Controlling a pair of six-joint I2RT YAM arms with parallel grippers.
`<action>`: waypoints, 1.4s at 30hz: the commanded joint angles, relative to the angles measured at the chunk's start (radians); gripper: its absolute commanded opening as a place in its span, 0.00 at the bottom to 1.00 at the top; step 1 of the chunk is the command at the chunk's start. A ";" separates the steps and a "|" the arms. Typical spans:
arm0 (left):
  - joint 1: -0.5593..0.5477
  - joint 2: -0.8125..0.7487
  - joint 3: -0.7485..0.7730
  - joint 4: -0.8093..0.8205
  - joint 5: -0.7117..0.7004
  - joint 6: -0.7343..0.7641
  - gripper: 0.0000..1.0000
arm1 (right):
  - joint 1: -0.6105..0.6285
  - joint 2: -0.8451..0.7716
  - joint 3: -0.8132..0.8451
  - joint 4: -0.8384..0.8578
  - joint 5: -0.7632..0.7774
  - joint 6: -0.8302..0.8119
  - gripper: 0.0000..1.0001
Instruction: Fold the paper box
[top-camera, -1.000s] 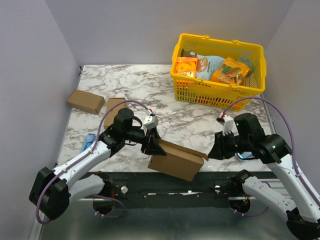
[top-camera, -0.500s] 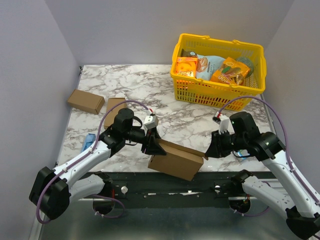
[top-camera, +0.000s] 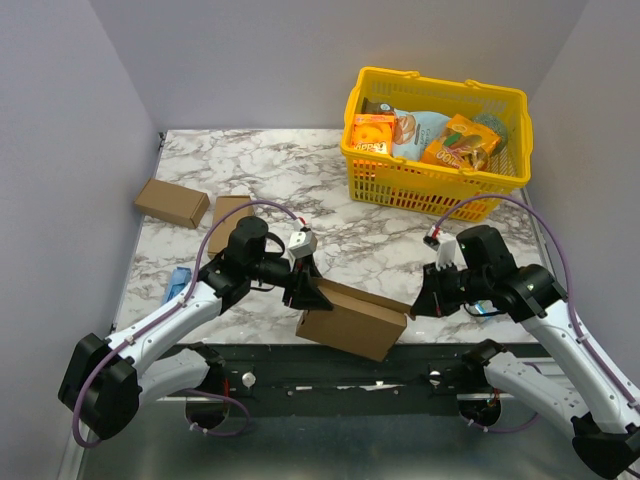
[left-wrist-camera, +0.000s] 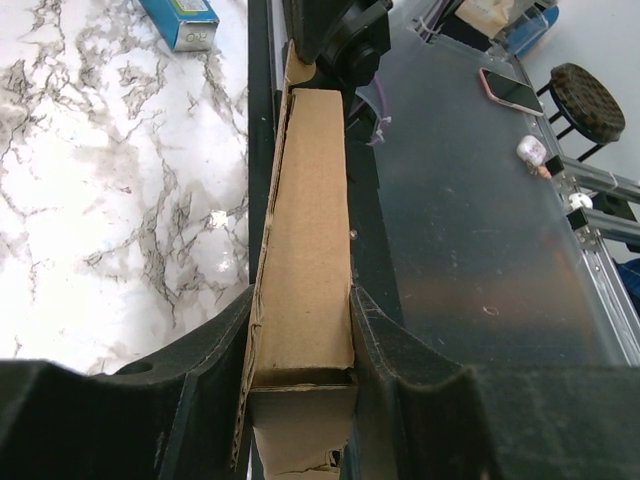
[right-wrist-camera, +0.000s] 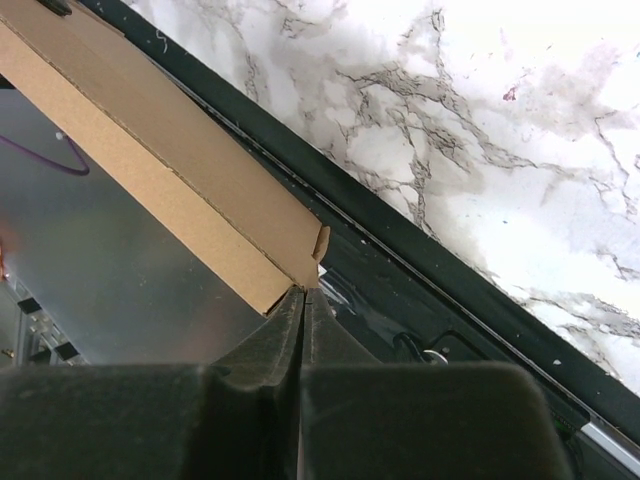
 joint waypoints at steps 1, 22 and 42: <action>-0.017 -0.049 0.042 -0.114 -0.158 0.129 0.09 | -0.002 -0.002 0.007 0.024 0.004 0.039 0.01; -0.154 -0.147 0.002 -0.182 -0.469 0.250 0.10 | -0.002 -0.051 -0.038 0.199 0.101 0.335 0.01; -0.160 -0.149 0.001 -0.185 -0.490 0.244 0.09 | -0.004 -0.097 -0.097 0.211 0.125 0.389 0.01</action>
